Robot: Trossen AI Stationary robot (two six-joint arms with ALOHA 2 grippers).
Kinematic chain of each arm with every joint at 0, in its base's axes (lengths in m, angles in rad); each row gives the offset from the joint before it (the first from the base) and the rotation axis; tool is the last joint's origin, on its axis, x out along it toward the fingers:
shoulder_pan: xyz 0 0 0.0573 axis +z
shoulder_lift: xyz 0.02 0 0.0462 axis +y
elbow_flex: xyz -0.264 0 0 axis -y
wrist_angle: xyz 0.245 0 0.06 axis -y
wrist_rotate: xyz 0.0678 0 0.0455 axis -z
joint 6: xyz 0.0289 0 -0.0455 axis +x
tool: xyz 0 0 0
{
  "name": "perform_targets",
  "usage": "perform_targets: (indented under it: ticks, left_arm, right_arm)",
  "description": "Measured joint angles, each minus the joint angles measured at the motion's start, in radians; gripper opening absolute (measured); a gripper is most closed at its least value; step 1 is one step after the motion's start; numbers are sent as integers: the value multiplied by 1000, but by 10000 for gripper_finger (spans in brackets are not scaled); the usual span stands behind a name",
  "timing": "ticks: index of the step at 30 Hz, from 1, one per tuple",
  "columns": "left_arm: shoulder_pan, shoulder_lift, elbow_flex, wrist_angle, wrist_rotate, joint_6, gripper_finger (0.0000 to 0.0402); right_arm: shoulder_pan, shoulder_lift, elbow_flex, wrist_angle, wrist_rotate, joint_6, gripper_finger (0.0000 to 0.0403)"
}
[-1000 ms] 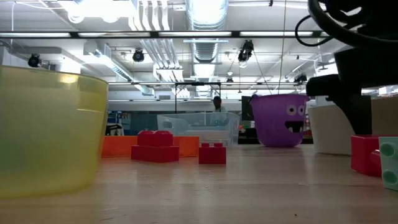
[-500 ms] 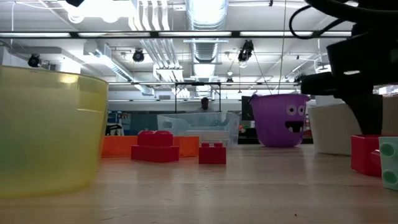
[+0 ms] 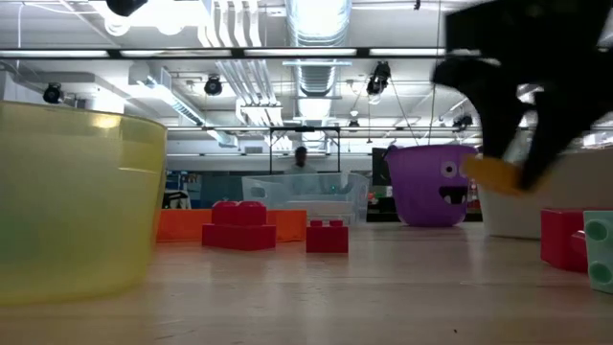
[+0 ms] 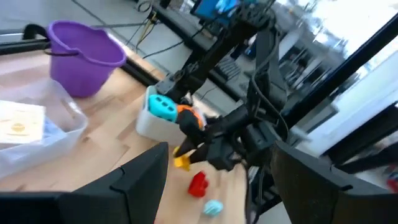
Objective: Pick & Place Toys
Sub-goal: Put the yellow game piece into the yellow bin
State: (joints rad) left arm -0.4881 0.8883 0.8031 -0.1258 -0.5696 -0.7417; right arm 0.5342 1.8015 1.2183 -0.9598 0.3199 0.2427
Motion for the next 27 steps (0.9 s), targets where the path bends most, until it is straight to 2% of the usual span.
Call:
perform_targets:
  ticks: [5,8,11,16,22,27]
  left_arm:
    - [3,7,-90,160,-65,-59,275]
    - [11,34,-120,185,-109,-127,274]
    - [27,82,-121,205,-116,-176,274]
    - [39,199,-71,246,-119,-178,274]
    - [47,287,-13,257,-120,-182,275]
    - [71,352,3,280,-130,-246,275]
  right_arm:
    - [-7,0,126,-5,246,39,123]
    - [-14,0,212,7,379,39,123]
    - [-32,0,296,39,458,39,123]
    - [-78,0,373,156,494,-22,123]
    - [-131,1,380,187,496,-63,123]
    - [-156,1,380,242,500,-137,123]
